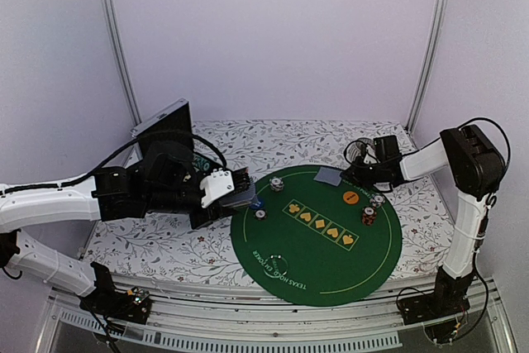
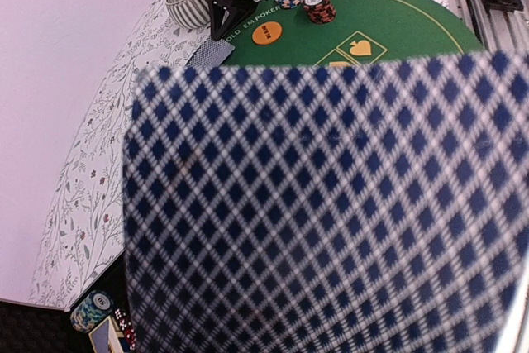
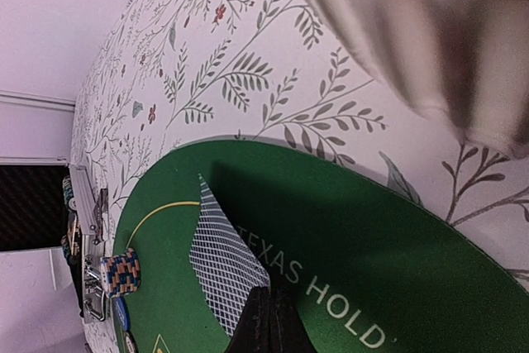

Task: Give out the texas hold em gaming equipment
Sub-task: Distribute the poker card in the big blind area, then pick up the poker card from the face-down deck piles.

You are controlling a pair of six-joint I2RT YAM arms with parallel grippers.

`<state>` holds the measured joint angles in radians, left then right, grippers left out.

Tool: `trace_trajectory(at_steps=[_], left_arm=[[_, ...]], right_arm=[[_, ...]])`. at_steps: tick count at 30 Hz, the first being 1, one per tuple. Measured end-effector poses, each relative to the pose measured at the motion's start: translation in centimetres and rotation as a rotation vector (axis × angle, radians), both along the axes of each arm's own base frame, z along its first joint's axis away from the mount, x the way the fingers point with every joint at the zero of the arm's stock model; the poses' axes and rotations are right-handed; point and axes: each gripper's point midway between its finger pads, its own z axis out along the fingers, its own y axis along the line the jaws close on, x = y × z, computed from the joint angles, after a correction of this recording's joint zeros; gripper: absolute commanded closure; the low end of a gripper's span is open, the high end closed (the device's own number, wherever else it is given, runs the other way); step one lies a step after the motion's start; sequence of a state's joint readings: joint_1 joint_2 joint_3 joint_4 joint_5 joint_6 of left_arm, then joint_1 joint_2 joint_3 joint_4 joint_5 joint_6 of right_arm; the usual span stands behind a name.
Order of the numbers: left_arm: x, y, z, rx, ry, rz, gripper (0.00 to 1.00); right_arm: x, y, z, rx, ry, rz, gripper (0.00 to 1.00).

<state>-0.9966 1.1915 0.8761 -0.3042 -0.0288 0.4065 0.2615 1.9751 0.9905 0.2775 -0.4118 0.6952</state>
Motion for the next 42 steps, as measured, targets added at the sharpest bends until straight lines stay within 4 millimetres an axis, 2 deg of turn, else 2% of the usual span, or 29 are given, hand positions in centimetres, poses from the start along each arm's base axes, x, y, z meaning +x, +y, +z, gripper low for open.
trace_trajectory(at_steps=[9, 11, 18, 21, 22, 24, 27, 31, 34, 37, 42], left_arm=[[-0.1, 0.0, 0.0, -0.001, 0.002, -0.003, 0.58], [-0.1, 0.0, 0.0, -0.001, 0.003, -0.005, 0.58], [-0.2, -0.1, 0.0, -0.005, 0.007, -0.012, 0.57], [-0.2, -0.2, 0.0, -0.005, 0.009, -0.014, 0.58], [-0.2, -0.2, 0.0, -0.005, 0.008, -0.014, 0.58], [-0.2, -0.2, 0.0, -0.005, 0.008, -0.015, 0.58], [-0.3, -0.2, 0.0, -0.005, 0.009, -0.015, 0.58], [-0.2, -0.2, 0.0, -0.005, 0.008, -0.016, 0.58], [-0.3, -0.2, 0.0, -0.004, 0.007, -0.017, 0.58], [-0.2, -0.2, 0.0, -0.003, 0.006, -0.017, 0.58], [-0.1, -0.1, -0.2, 0.002, 0.005, -0.015, 0.58]], right_arm=[[-1.0, -0.9, -1.1, -0.043, 0.025, -0.026, 0.88], [-1.0, -1.1, -0.6, -0.053, 0.016, -0.029, 0.80], [-0.8, -1.4, 3.4, -0.091, -0.071, -0.036, 0.52], [-1.2, -0.5, 6.1, -0.142, -0.134, -0.006, 0.35], [-1.4, 0.2, 7.3, -0.161, -0.163, 0.018, 0.27], [-1.9, 2.5, 10.2, -0.191, -0.241, 0.092, 0.02], [-4.2, 7.3, 14.7, -0.176, -0.375, 0.275, 0.01], [-10.5, 14.0, 20.4, -0.021, -0.534, 0.612, 0.01], [-15.1, 17.3, 22.1, 0.077, -0.575, 0.794, 0.01], [-18.1, 19.4, 22.5, 0.133, -0.565, 0.900, 0.01], [-19.7, 20.8, 21.8, 0.210, -0.475, 0.955, 0.01]])
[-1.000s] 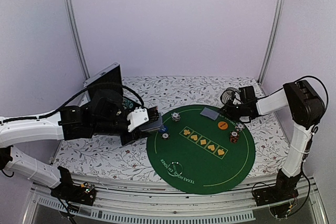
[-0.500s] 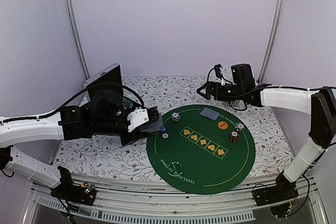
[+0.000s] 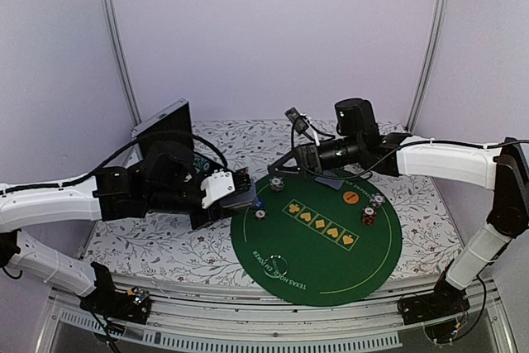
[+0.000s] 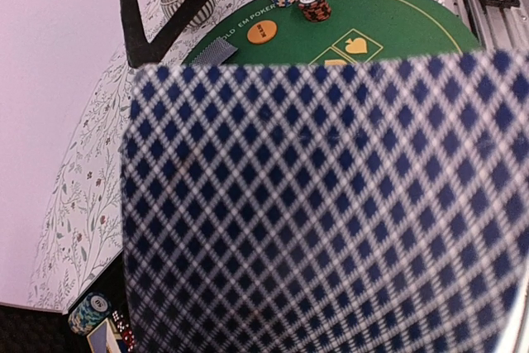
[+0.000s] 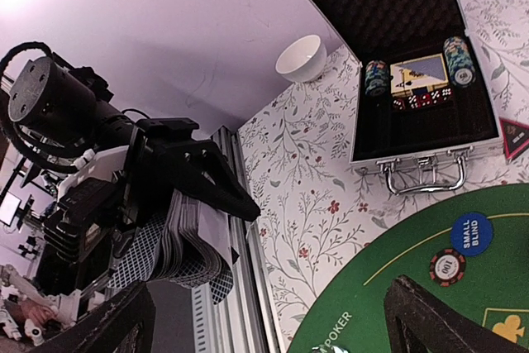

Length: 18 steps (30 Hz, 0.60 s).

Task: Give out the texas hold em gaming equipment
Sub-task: Pick up the poker card from the face-down deck piles.

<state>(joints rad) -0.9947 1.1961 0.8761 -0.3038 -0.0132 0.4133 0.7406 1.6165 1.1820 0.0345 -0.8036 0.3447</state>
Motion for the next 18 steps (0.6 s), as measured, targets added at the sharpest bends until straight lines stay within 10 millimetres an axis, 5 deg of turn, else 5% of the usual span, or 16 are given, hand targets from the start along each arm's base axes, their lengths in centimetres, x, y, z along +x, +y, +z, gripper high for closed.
trace_trajectory(at_steps=[11, 18], left_arm=[[0.4, 0.2, -0.5, 0.021, -0.008, 0.017, 0.58], [0.4, 0.3, -0.5, 0.022, -0.009, 0.018, 0.58]], right_arm=[[-2.1, 3.9, 0.8, 0.014, 0.123, 0.085, 0.01], [-2.4, 5.7, -0.9, -0.034, 0.176, 0.102, 0.01]])
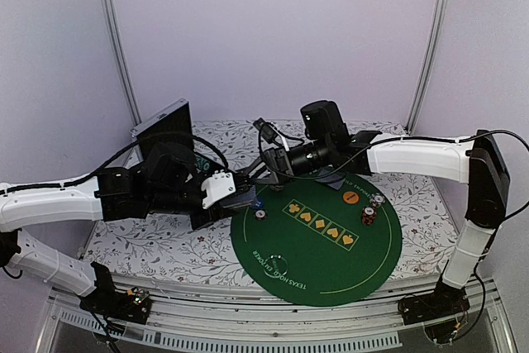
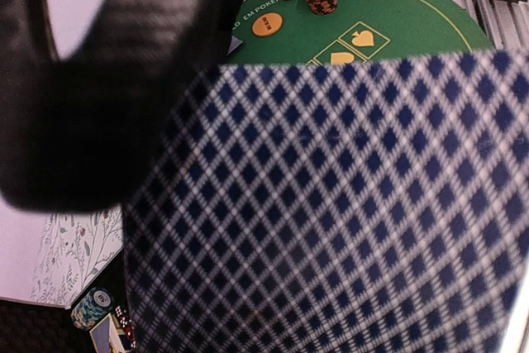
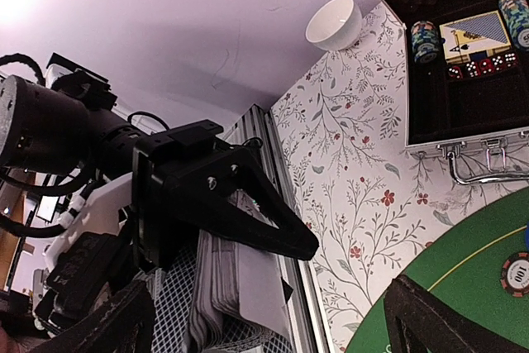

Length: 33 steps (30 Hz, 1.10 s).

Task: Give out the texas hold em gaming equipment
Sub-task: Pick up the poker card from the face-down deck piles.

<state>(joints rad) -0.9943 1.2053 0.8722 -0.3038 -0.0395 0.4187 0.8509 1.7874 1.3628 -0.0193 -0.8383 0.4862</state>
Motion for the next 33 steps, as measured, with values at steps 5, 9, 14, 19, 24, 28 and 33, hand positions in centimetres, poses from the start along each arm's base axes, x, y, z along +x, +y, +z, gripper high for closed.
trace_trajectory(at_steps=[5, 9, 14, 19, 24, 28, 33], left_arm=[[0.0, 0.0, 0.0, 0.001, -0.001, 0.002, 0.58], [0.0, 0.1, -0.1, 0.002, -0.001, 0.002, 0.58], [0.0, 0.0, -0.1, 0.002, -0.001, 0.002, 0.58], [0.0, 0.0, -0.1, 0.001, -0.001, 0.002, 0.58], [0.0, 0.0, -0.1, 0.001, -0.001, 0.002, 0.58], [0.1, 0.0, -0.1, 0.001, -0.002, 0.003, 0.58], [0.2, 0.1, -0.1, 0.001, -0.007, 0.009, 0.58]], right_arm=[[-0.4, 0.4, -0.9, -0.037, 0.018, 0.007, 0.01], [-0.4, 0.3, -0.8, -0.042, 0.013, 0.011, 0.01], [-0.3, 0.1, -0.5, -0.044, -0.002, 0.006, 0.01], [-0.3, 0.0, -0.2, -0.049, -0.002, -0.001, 0.01], [-0.1, 0.1, 0.1, -0.067, -0.001, -0.014, 0.01], [0.1, 0.0, -0.1, -0.094, -0.011, -0.032, 0.00], [0.4, -0.5, -1.3, -0.150, -0.016, -0.056, 0.01]])
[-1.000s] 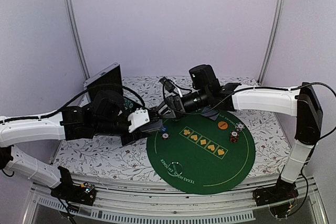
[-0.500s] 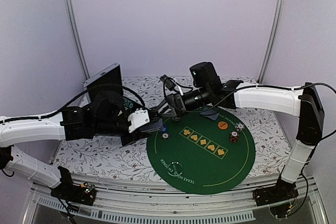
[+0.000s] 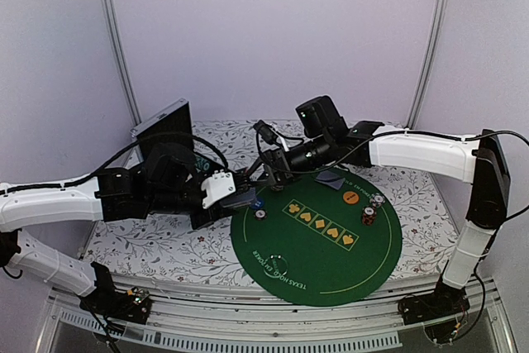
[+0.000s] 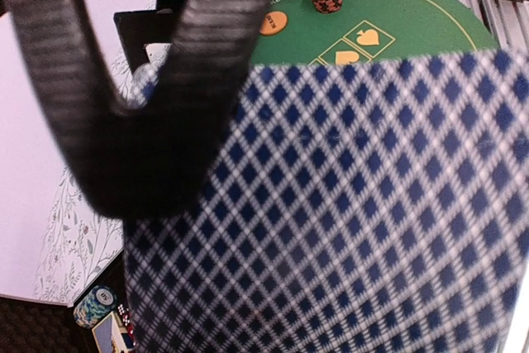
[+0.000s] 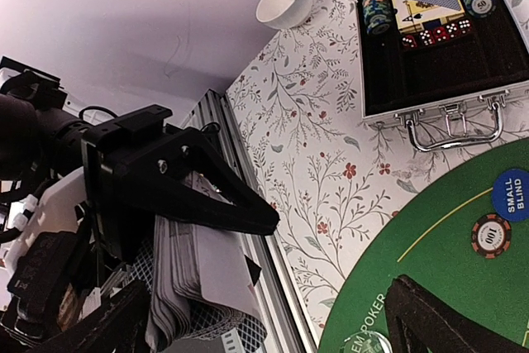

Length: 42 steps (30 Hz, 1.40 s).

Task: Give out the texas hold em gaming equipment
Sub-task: Pick up the poker card from the face-down deck piles.

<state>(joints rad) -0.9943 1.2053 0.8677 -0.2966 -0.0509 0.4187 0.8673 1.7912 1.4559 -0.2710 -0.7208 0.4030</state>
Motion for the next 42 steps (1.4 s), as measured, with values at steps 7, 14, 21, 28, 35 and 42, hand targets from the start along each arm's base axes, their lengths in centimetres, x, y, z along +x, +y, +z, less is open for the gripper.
trace_trajectory(at_steps=[7, 14, 21, 28, 35, 42], left_arm=[[0.2, 0.1, 0.0, 0.003, -0.006, 0.010, 0.58], [0.2, 0.2, 0.0, 0.004, -0.007, 0.013, 0.58], [0.3, 0.2, 0.0, 0.003, -0.008, 0.013, 0.58], [0.3, 0.1, 0.1, -0.001, -0.009, 0.012, 0.58], [0.2, 0.1, 0.1, -0.001, -0.008, 0.010, 0.58], [0.2, 0.1, 0.1, -0.002, -0.008, 0.009, 0.58]], right_arm=[[0.2, -0.5, -0.8, -0.051, -0.007, -0.020, 0.02], [0.6, -0.8, -0.8, -0.079, -0.029, -0.039, 0.02], [0.6, -1.2, -0.5, -0.097, -0.044, -0.048, 0.03], [0.4, -1.8, 1.0, -0.094, -0.068, -0.059, 0.05], [-0.2, -1.5, 2.2, -0.050, -0.056, -0.027, 0.39], [-1.0, -0.9, 3.1, -0.007, -0.025, 0.007, 0.61]])
